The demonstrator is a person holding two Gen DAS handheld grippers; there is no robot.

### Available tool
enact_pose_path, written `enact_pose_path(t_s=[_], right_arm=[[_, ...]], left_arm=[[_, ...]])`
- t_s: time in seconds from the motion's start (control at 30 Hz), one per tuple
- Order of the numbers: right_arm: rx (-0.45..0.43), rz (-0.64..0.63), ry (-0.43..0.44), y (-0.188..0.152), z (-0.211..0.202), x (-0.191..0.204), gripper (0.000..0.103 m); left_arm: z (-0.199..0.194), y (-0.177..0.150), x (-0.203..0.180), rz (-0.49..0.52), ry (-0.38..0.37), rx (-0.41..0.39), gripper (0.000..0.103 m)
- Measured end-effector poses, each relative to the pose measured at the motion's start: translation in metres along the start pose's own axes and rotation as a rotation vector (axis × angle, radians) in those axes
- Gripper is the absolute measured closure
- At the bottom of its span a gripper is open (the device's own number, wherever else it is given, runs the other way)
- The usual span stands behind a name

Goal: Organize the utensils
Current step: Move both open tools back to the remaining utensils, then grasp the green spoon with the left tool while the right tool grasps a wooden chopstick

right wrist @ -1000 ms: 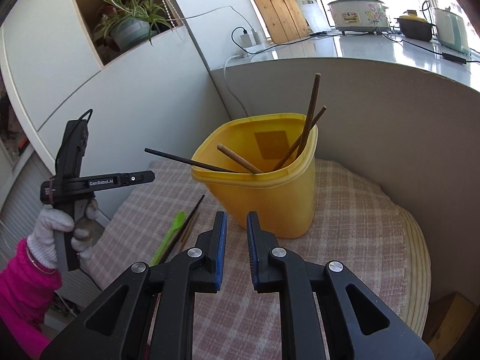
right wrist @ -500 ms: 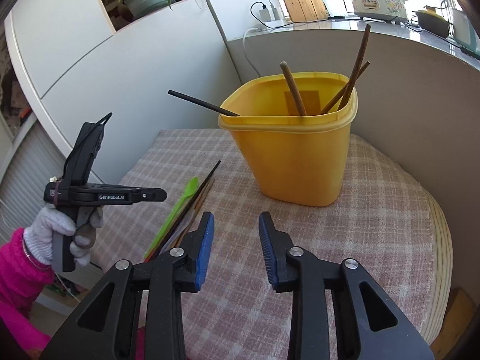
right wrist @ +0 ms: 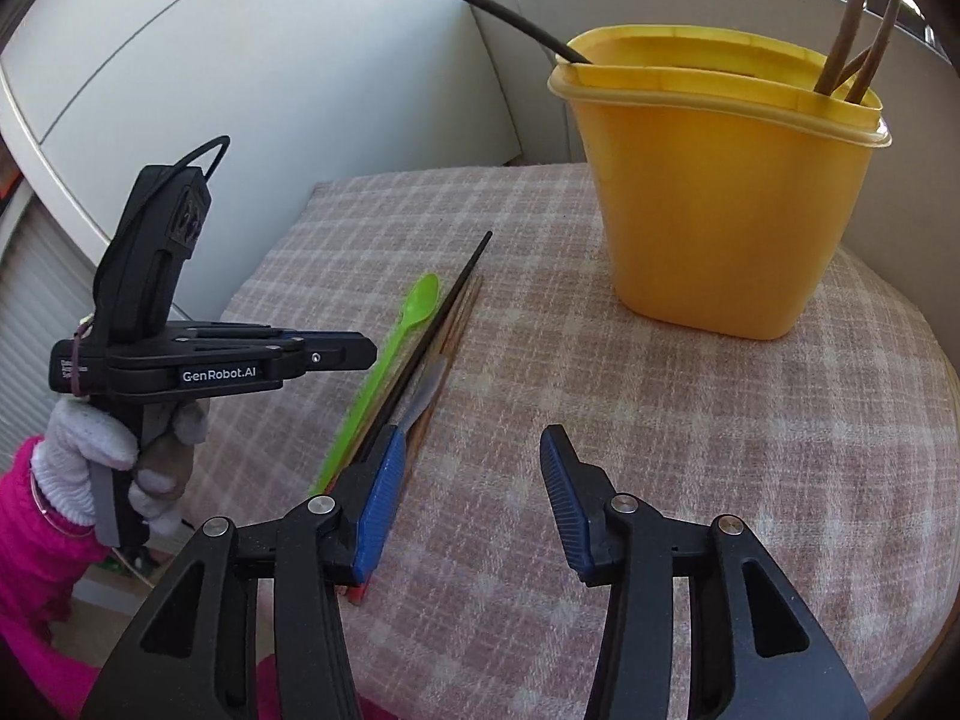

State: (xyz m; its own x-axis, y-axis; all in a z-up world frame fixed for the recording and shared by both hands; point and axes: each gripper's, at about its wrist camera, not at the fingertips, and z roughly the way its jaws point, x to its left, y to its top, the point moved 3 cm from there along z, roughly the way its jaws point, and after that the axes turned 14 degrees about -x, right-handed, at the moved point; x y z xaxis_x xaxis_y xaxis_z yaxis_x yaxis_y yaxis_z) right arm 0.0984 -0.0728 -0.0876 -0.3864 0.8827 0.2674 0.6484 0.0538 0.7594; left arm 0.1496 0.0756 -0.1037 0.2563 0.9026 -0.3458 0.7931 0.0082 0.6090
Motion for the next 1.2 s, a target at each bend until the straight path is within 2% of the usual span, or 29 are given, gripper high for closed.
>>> enact_pose_path(t_s=[0.07,0.3,0.5,0.6,0.73,0.77,0.93,1.1,1.2], right_arm=[[0.038,0.016,-0.002,-0.005,0.009,0.003,0.058],[0.139,0.043,-0.024,-0.017,0.045,0.013,0.077],[0.171,0.071,-0.017,-0.022,0.061,0.015,0.080],[0.170,0.066,-0.013,-0.020,0.062,0.017,0.080],[0.182,0.052,-0.005,-0.018,0.069,0.023,0.081],[0.187,0.041,-0.010,-0.017,0.071,0.024,0.085],[0.219,0.038,-0.018,-0.010,0.087,0.026,0.088],[0.250,0.037,-0.039,-0.003,0.095,0.023,0.088],[0.260,0.044,-0.041,0.003,0.101,0.021,0.090]], left_arm=[[0.001,0.002,0.002,-0.002,-0.015,0.000,0.085],[0.015,0.008,0.004,0.023,-0.029,0.012,0.085],[0.034,0.006,0.005,0.026,-0.013,0.027,0.085],[0.036,0.007,0.011,0.017,-0.005,0.023,0.093],[0.034,0.008,0.012,0.034,0.008,0.016,0.093],[0.034,0.008,0.012,0.038,0.011,0.016,0.093],[0.029,0.005,0.013,0.055,0.031,0.020,0.093],[0.029,0.008,0.017,0.034,0.048,0.053,0.093],[0.034,0.013,0.015,0.053,0.040,0.058,0.093]])
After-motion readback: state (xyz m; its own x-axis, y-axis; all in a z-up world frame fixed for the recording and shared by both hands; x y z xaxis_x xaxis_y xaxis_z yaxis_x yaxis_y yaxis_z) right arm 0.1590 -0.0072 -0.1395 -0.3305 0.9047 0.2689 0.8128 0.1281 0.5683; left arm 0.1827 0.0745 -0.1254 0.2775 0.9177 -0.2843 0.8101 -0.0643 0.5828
